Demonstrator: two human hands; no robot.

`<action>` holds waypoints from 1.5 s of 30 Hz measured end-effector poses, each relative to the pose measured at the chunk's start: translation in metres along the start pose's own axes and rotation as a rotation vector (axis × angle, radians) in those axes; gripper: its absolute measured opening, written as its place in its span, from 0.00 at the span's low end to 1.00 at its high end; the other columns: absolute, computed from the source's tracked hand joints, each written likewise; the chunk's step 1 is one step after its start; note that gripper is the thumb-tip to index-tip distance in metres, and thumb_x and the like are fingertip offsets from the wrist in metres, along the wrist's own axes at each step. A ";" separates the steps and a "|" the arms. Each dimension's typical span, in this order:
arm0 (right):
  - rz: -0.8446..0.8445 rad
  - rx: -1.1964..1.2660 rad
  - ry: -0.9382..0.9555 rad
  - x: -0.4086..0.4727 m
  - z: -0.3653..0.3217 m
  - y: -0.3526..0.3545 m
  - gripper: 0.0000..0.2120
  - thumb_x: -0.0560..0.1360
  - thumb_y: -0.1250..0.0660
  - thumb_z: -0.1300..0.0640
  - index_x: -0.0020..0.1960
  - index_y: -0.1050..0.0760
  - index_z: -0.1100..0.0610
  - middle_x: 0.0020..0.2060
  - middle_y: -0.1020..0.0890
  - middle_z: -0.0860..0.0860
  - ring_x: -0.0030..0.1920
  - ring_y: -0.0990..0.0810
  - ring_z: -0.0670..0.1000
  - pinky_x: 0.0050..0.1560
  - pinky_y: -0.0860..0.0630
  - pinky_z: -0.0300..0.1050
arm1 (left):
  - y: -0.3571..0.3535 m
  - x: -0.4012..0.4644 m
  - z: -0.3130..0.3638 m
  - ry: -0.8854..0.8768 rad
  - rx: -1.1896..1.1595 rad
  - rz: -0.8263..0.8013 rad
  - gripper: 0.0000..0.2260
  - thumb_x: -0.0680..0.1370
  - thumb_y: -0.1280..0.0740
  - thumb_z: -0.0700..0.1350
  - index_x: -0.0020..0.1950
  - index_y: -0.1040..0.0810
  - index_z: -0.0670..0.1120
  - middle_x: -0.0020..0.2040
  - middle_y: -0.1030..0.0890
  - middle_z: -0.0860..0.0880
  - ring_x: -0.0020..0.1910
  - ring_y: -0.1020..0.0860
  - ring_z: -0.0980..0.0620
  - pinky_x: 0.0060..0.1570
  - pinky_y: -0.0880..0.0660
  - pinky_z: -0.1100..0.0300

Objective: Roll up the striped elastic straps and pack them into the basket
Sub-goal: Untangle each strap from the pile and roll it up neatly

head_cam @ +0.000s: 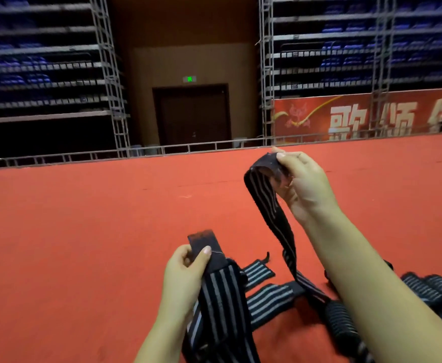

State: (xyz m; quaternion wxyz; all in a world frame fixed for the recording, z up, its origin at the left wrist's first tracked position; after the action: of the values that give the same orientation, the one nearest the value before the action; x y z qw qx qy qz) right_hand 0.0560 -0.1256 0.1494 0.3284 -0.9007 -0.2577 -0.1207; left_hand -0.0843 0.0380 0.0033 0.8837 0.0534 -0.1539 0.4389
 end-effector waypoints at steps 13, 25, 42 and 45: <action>-0.397 0.112 -0.189 -0.093 0.022 -0.033 0.15 0.71 0.31 0.60 0.54 0.26 0.69 0.49 0.16 0.60 0.50 0.16 0.54 0.48 0.20 0.40 | 0.026 -0.037 0.097 -0.304 -0.049 0.153 0.04 0.77 0.30 0.42 0.42 0.19 0.50 0.39 0.16 0.49 0.35 0.20 0.54 0.39 0.22 0.55; -0.095 -0.542 0.083 -0.120 0.053 0.042 0.09 0.72 0.28 0.60 0.48 0.19 0.47 0.31 0.19 0.52 0.32 0.25 0.48 0.34 0.27 0.46 | 0.017 -0.060 0.035 -0.050 -0.038 0.016 0.05 0.75 0.29 0.37 0.43 0.17 0.46 0.35 0.16 0.52 0.34 0.20 0.57 0.36 0.26 0.66; -0.214 -0.191 -0.299 -0.134 0.092 0.039 0.13 0.68 0.27 0.60 0.50 0.24 0.64 0.38 0.16 0.59 0.37 0.17 0.54 0.37 0.20 0.44 | -0.005 -0.071 0.027 0.072 -0.089 -0.096 0.05 0.77 0.31 0.38 0.44 0.17 0.46 0.34 0.16 0.45 0.34 0.17 0.50 0.34 0.22 0.60; -0.149 -0.206 -0.257 -0.136 0.091 0.038 0.13 0.66 0.30 0.55 0.44 0.23 0.63 0.33 0.18 0.58 0.32 0.20 0.54 0.33 0.23 0.44 | -0.006 -0.075 0.036 0.064 -0.106 -0.118 0.05 0.77 0.31 0.39 0.42 0.16 0.46 0.33 0.16 0.44 0.34 0.17 0.50 0.33 0.22 0.61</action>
State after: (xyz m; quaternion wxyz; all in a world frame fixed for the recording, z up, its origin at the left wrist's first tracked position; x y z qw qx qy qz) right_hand -0.0330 -0.1434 0.0081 0.1890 -0.9159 -0.3498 -0.0545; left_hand -0.1302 -0.0311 0.0137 0.9139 0.0017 -0.1453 0.3790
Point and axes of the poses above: each hand's wrist, its own x-axis towards the middle knuckle, its own y-axis out of the back of the hand, z = x × y, the point moved 6 cm from there along x, towards the middle knuckle
